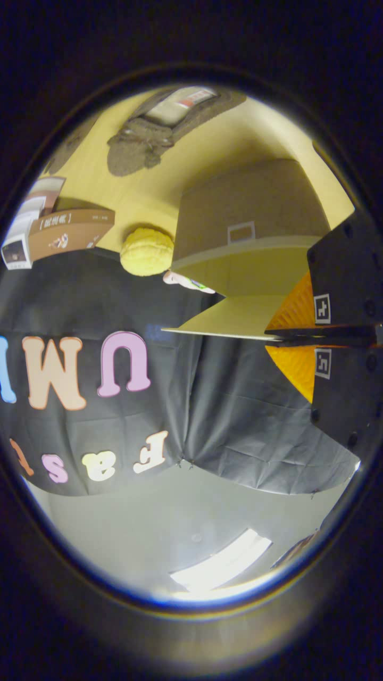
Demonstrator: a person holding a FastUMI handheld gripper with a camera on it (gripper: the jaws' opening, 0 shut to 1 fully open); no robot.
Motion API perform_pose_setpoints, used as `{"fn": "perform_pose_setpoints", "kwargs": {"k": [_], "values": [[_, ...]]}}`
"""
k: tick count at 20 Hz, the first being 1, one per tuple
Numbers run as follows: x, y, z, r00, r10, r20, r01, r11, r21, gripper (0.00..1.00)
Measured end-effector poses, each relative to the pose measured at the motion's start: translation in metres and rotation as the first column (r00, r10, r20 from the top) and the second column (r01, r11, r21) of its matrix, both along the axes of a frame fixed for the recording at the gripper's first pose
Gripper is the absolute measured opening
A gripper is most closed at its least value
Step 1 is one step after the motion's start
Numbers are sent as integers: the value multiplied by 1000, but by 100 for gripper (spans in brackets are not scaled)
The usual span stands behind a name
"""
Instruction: Open the storage box then place both shoes into the box .Put the left shoe in first, then the right shoe, with the right side of both shoes facing outward in a uniform manner.
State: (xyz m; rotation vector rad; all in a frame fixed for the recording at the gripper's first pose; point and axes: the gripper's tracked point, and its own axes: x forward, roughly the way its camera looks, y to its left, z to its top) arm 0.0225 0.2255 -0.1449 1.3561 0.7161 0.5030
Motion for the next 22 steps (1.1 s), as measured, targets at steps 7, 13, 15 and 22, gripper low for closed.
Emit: {"fn": "perform_pose_setpoints", "kwargs": {"k": [7,13,15,22], "values": [[15,58,39,996,69,63,-65,996,-58,3],[21,116,56,987,127,100,-116,988,-105,3],[21,137,60,983,146,111,-133,984,-116,3],[14,208,54,975,194,106,-179,974,-137,3]]}}
